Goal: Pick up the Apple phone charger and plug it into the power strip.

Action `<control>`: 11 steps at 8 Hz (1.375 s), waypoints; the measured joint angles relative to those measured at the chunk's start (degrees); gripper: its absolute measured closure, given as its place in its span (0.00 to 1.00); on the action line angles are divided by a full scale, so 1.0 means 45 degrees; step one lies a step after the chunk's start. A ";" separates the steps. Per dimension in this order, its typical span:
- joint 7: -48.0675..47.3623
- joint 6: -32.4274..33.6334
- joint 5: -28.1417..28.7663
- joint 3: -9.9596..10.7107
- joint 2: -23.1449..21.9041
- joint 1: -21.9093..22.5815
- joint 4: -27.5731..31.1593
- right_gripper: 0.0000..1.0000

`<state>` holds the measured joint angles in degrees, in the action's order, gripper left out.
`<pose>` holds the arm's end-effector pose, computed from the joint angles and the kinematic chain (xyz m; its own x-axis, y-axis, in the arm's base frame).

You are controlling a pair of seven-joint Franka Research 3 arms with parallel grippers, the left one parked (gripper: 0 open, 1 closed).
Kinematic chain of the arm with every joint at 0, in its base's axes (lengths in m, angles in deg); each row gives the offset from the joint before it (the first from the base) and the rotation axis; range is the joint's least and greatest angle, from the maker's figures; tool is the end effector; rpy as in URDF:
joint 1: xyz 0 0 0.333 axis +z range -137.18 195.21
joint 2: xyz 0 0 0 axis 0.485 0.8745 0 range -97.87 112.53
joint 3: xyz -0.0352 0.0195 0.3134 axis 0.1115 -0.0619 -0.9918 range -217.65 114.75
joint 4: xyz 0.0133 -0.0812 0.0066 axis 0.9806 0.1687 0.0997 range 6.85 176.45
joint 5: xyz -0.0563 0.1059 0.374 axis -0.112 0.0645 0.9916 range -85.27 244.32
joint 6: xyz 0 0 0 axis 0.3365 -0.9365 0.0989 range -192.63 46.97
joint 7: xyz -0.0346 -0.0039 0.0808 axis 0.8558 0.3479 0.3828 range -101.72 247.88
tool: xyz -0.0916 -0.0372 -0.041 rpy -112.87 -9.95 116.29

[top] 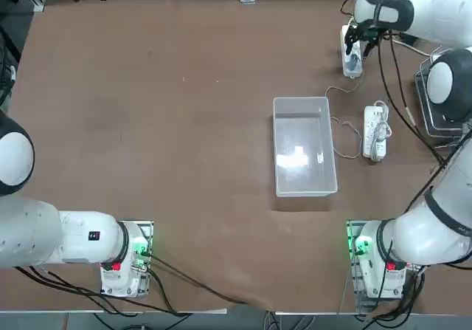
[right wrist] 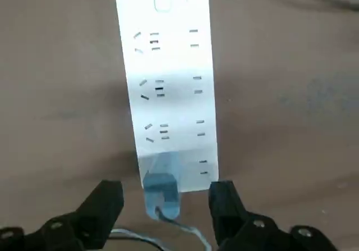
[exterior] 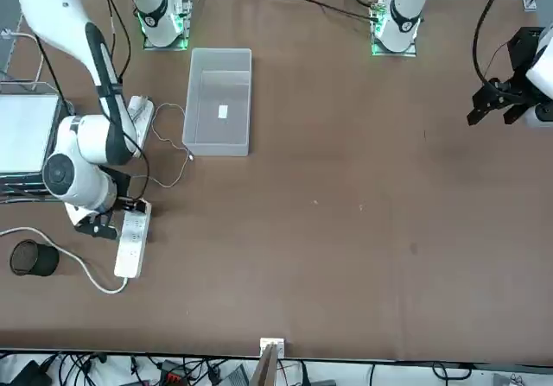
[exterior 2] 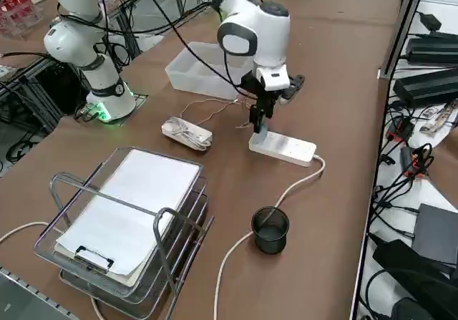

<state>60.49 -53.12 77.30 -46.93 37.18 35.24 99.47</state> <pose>0.6590 0.0227 0.2756 0.9860 -0.1586 -0.0507 -0.1541 -0.9846 0.0825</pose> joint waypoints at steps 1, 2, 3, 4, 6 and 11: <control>0.0000 0.0406 0.0000 -0.0001 -0.0261 0.0000 -0.0178 0.01; 0.0001 0.0902 0.0000 -0.0008 -0.0693 0.0005 -0.0351 0.01; 0.0007 0.1497 0.0000 -0.0023 -0.1323 0.0017 -0.0494 0.01; 0.0152 0.2177 0.0001 -0.0036 -0.2102 0.0020 -0.0577 0.01; 0.0687 0.3352 0.0024 -0.0066 -0.3606 0.0026 -0.0587 0.01; 0.2075 0.5405 0.0034 -0.0071 -0.6088 0.0149 -0.0570 0.01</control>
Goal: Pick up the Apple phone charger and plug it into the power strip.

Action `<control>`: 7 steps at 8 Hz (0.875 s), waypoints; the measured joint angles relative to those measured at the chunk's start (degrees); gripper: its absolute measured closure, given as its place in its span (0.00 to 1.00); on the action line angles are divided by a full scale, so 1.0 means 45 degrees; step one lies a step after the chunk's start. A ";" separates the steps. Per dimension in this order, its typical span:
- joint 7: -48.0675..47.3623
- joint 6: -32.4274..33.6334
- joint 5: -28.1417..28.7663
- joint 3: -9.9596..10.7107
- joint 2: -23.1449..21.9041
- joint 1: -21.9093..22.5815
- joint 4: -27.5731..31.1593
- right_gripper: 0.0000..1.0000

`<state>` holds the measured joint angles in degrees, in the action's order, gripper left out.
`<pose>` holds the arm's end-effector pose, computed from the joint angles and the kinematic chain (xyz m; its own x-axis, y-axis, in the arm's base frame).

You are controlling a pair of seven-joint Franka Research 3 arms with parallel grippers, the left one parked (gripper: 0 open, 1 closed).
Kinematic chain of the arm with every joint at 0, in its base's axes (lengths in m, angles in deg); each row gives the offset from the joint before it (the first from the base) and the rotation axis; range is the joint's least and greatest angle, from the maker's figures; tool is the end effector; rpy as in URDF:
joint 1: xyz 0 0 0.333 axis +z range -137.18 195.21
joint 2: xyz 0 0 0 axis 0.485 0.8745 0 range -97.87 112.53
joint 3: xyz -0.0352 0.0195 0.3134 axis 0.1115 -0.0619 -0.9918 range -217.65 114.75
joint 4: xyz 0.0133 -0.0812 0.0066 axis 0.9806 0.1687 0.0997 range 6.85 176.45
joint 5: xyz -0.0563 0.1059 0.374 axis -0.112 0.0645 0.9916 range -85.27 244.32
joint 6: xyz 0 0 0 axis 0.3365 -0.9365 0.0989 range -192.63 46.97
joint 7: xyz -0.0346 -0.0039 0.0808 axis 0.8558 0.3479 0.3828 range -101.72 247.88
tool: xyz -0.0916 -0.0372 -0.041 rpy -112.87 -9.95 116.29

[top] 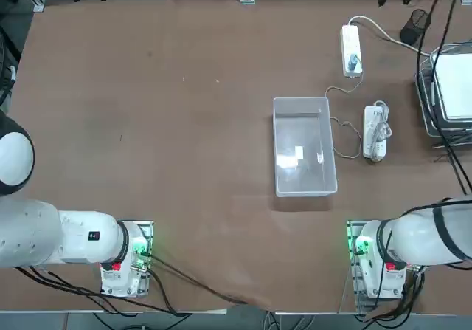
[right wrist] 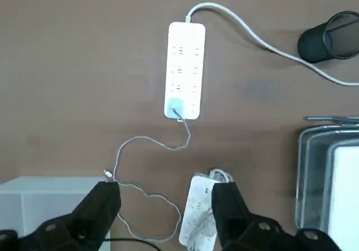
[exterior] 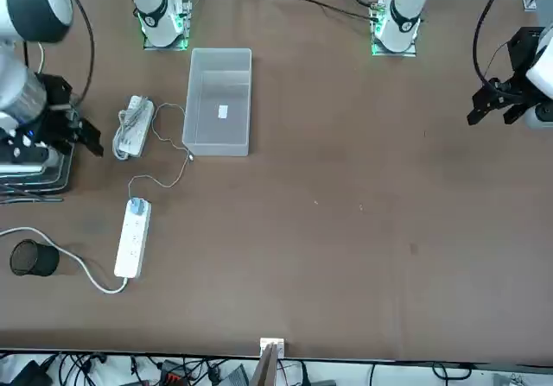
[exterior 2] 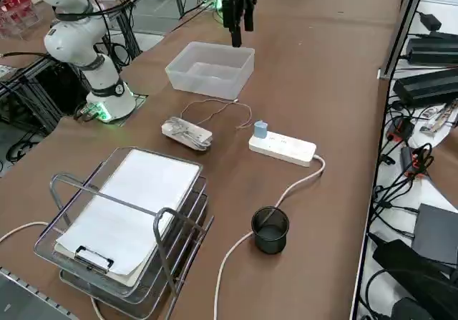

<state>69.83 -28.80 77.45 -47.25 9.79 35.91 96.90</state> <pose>0.5791 0.0247 0.5610 0.9995 -0.0026 0.0329 -0.0039 -0.9993 0.0371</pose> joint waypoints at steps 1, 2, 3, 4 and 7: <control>0.0120 0.0273 0.0000 0.0074 -0.0258 -0.0018 0.0003 0.00; 0.0227 0.0538 0.0000 0.0134 -0.0427 -0.0032 0.0006 0.00; 0.0402 0.0699 0.0003 0.0197 -0.0514 -0.0035 0.0010 0.00; 0.0735 0.0887 0.0152 0.0272 -0.0583 -0.0037 -0.0001 0.00; 0.1640 0.1823 0.0690 0.0635 -0.0802 -0.0084 -0.0507 0.00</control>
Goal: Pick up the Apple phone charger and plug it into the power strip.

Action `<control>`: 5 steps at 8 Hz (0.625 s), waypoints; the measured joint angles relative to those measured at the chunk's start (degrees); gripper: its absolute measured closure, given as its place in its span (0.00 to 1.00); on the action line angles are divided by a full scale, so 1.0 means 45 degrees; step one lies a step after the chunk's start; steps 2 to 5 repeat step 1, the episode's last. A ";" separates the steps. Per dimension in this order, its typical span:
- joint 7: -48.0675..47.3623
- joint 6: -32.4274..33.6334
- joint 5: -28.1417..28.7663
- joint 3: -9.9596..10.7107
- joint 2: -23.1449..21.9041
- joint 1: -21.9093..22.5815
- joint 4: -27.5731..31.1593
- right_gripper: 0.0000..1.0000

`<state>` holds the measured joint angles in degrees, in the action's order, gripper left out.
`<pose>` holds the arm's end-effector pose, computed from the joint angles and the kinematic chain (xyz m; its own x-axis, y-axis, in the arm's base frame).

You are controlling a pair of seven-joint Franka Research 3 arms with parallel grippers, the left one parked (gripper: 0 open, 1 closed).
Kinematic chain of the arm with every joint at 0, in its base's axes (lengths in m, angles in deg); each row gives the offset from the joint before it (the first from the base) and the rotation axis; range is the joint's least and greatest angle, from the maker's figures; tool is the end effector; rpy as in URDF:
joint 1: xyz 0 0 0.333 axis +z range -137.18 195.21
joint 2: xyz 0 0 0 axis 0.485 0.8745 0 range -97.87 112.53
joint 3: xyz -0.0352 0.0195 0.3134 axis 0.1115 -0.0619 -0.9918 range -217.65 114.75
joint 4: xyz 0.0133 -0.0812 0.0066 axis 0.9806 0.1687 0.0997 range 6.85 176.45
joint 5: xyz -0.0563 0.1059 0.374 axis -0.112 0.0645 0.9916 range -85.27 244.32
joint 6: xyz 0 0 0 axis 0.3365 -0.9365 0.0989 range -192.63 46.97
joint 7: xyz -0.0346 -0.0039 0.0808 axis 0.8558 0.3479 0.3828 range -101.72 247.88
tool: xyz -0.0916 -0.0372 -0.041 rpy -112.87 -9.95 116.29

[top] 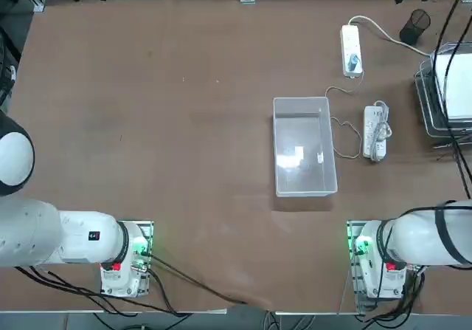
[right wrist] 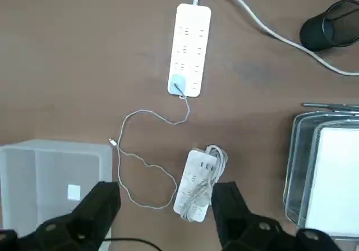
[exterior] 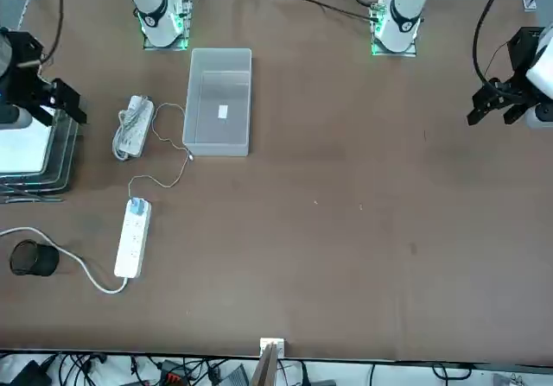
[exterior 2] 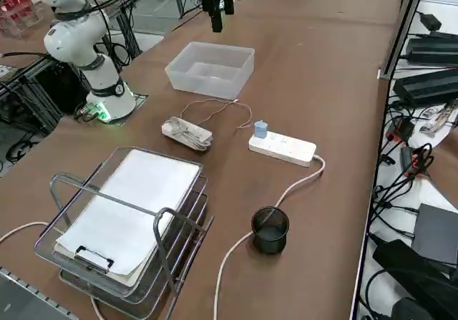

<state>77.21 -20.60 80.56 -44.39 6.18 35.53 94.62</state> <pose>0.5514 -0.0042 0.6027 0.9981 0.0617 -0.0082 0.0615 -0.9979 -0.0211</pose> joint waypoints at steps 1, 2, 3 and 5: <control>0.0033 0.0072 0.0017 0.0005 -0.0024 -0.0008 -0.0058 0.00; 0.0033 0.0072 0.0017 0.0005 -0.0024 -0.0008 -0.0058 0.00; 0.0033 0.0072 0.0017 0.0005 -0.0024 -0.0008 -0.0058 0.00; 0.0033 0.0072 0.0017 0.0005 -0.0024 -0.0008 -0.0058 0.00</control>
